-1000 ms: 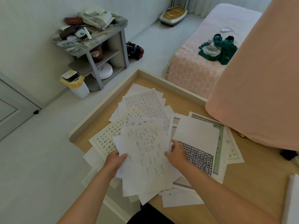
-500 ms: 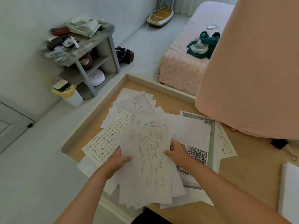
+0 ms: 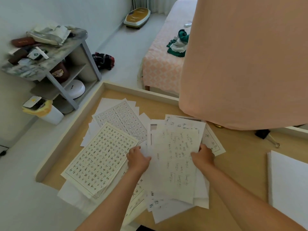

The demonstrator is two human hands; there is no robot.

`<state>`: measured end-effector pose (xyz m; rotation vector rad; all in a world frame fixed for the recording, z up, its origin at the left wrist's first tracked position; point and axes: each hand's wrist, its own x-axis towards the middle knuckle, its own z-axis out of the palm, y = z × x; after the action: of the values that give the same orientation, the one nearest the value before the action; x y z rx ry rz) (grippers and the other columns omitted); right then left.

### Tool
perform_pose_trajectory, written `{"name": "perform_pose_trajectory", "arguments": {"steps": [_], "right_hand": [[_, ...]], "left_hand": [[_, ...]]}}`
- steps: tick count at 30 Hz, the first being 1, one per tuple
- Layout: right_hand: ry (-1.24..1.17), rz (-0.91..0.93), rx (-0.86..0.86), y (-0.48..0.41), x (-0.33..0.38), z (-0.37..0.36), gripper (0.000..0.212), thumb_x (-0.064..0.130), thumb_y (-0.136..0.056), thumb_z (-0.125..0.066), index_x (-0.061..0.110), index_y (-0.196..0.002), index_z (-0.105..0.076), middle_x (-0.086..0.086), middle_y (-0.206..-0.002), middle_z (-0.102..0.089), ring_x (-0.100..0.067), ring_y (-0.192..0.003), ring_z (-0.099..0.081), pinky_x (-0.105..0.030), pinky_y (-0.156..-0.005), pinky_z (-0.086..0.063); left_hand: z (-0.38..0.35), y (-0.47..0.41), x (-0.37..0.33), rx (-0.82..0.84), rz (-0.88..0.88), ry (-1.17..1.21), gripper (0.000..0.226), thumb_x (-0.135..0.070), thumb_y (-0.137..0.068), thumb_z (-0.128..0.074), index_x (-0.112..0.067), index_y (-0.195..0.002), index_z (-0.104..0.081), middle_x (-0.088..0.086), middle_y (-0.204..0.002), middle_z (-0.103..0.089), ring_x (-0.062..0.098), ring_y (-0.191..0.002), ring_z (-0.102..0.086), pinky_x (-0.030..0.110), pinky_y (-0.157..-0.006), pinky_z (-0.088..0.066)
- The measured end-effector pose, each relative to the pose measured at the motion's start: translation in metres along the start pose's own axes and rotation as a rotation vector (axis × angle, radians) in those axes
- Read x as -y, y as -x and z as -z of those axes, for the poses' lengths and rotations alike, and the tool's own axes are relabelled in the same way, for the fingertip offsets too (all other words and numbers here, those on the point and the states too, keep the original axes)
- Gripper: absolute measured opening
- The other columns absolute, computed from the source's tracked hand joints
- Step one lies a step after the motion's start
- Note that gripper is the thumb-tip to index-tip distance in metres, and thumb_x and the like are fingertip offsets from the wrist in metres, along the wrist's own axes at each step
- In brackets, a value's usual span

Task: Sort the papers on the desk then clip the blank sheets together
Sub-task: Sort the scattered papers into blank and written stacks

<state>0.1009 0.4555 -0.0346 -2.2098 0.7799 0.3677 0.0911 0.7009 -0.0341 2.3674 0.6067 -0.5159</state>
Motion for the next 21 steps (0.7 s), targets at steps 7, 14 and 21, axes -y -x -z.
{"name": "perform_pose_trajectory", "arguments": {"steps": [7, 14, 21], "right_hand": [[-0.311, -0.279, 0.091, -0.006, 0.007, -0.02, 0.053, 0.012, -0.075, -0.066, 0.019, -0.125, -0.052, -0.009, -0.116, -0.056, -0.028, -0.092, -0.062, -0.035, -0.066, -0.057], [-0.067, -0.31, 0.19, -0.006, 0.006, -0.031, 0.03, 0.02, -0.082, -0.064, 0.009, -0.109, -0.058, -0.008, -0.105, -0.064, -0.027, -0.095, -0.06, -0.033, -0.086, -0.054], [-0.139, -0.161, 0.117, 0.009, 0.002, -0.025, 0.033, 0.012, -0.09, -0.058, 0.014, -0.122, -0.05, -0.002, -0.107, -0.059, -0.016, -0.081, -0.057, -0.024, -0.055, -0.043]], "left_hand": [[-0.009, -0.002, -0.011, 0.051, 0.057, 0.102, 0.081, -0.033, -0.077, -0.075, -0.011, -0.143, -0.035, 0.011, -0.139, -0.042, 0.031, -0.129, -0.037, 0.047, -0.109, -0.036], [0.007, -0.018, -0.012, 0.221, 0.161, 0.285, 0.055, -0.025, -0.088, -0.07, -0.007, -0.132, -0.042, 0.008, -0.127, -0.058, 0.025, -0.104, -0.058, 0.035, -0.092, -0.047], [0.003, -0.005, -0.02, 0.353, -0.093, 0.169, 0.031, -0.019, -0.097, -0.055, -0.018, -0.128, -0.053, -0.002, -0.12, -0.061, 0.017, -0.104, -0.059, 0.033, -0.093, -0.048]]}}
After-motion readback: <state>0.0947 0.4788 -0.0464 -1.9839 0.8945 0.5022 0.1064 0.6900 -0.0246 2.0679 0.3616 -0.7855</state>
